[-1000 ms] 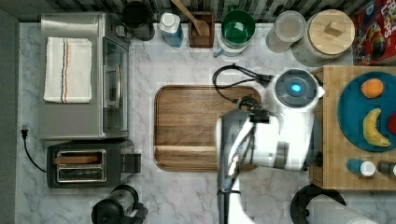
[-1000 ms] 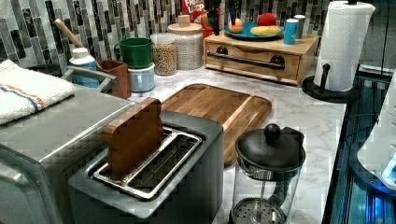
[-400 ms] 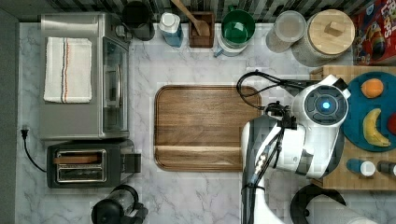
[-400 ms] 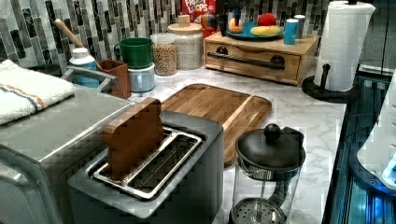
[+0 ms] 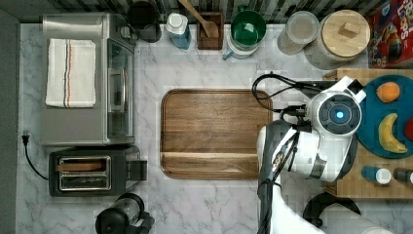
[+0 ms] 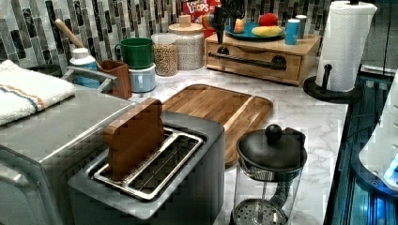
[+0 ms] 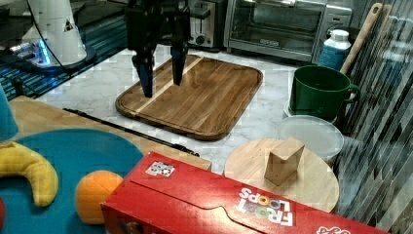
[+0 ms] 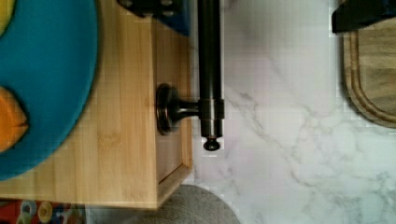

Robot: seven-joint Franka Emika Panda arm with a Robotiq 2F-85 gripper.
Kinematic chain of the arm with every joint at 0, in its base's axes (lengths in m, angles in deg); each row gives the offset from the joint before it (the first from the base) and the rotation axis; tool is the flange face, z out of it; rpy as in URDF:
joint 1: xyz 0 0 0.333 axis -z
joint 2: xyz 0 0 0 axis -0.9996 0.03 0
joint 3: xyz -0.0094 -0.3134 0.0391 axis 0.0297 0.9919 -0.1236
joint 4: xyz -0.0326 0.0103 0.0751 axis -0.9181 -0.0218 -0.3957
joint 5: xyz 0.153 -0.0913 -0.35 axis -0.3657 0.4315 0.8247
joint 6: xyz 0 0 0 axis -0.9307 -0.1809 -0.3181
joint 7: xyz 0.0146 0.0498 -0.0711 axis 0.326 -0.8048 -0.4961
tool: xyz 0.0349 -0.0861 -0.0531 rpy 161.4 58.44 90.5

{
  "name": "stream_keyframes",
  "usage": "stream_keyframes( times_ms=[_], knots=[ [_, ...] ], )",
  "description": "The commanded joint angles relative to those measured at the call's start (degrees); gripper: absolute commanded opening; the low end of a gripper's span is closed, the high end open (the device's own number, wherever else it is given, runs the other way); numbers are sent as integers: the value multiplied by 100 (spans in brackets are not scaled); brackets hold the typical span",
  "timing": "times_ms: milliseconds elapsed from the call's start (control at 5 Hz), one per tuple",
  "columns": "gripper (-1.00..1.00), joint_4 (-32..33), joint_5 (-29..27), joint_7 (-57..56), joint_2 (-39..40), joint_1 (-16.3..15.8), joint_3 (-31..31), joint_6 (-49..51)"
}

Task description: Open the drawer.

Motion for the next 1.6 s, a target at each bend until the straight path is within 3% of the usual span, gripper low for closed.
stream_keyframes(
  times_ms=[200,400,600,800,1200,1600],
  knots=[
    [100,272,-165,-651,551,345,160,-906],
    [100,321,-93,-535,630,823,-329,-950],
    [100,583,-142,-198,489,504,-89,-1068],
    [100,578,6,44,528,502,-154,-1077],
    [100,366,-264,-323,760,560,-376,-1076],
    [100,164,-415,-46,748,191,-699,-462]
  ],
)
